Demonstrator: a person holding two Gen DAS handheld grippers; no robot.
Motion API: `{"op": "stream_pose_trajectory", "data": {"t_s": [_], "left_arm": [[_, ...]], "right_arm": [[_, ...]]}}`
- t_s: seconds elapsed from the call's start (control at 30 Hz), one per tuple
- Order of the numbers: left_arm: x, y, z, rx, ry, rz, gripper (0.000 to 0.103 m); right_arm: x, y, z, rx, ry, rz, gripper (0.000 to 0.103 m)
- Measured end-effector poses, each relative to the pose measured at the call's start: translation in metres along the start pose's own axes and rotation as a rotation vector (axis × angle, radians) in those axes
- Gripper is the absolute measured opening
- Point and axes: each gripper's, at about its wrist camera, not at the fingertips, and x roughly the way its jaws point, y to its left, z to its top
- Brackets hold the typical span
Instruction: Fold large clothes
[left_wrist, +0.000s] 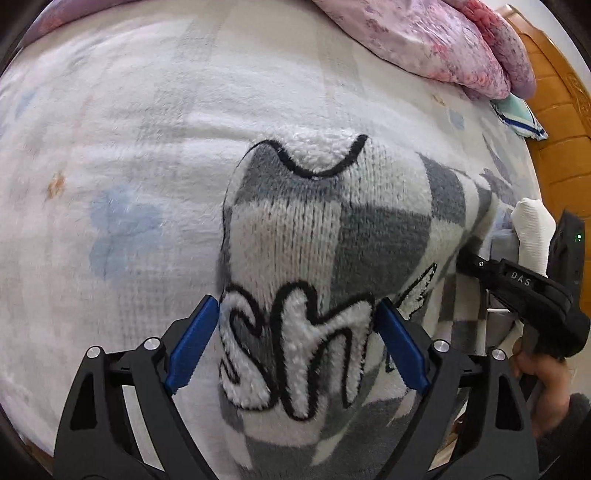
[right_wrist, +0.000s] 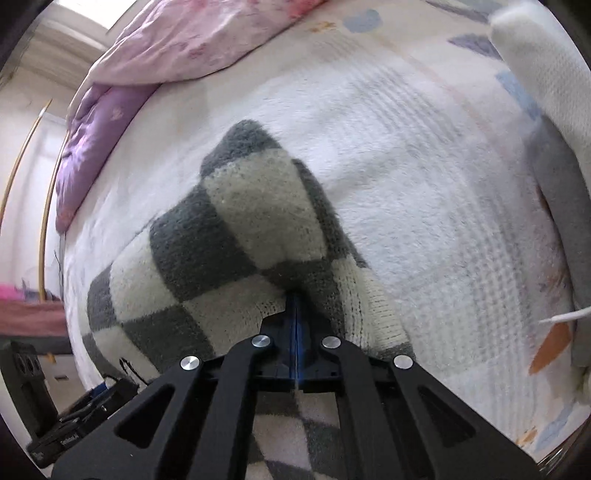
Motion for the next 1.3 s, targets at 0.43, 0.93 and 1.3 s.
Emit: {"op": "stream_pose_trajectory", "data": {"t_s": [0.43,0.93,1.3], "left_arm": [[-0.046,0.034,-0.054,-0.073,-0.027,-0.161,0.089],[-0.017,0.036,-0.091,-0.126,0.069,-0.116,0.089],[0.015,0.038,-0.1,-0.145,0.127,-0.136,0.09]], "right_arm": [[-0.06,-0.011,-0.079,-0.025,0.113,0.085,0.011],[-0.076,-0.088,-0.114,0.276,0.063,0.262,0.077],[-0.011,-0.12,-0.131,0.398,0.177,0.387,0.08]]}}
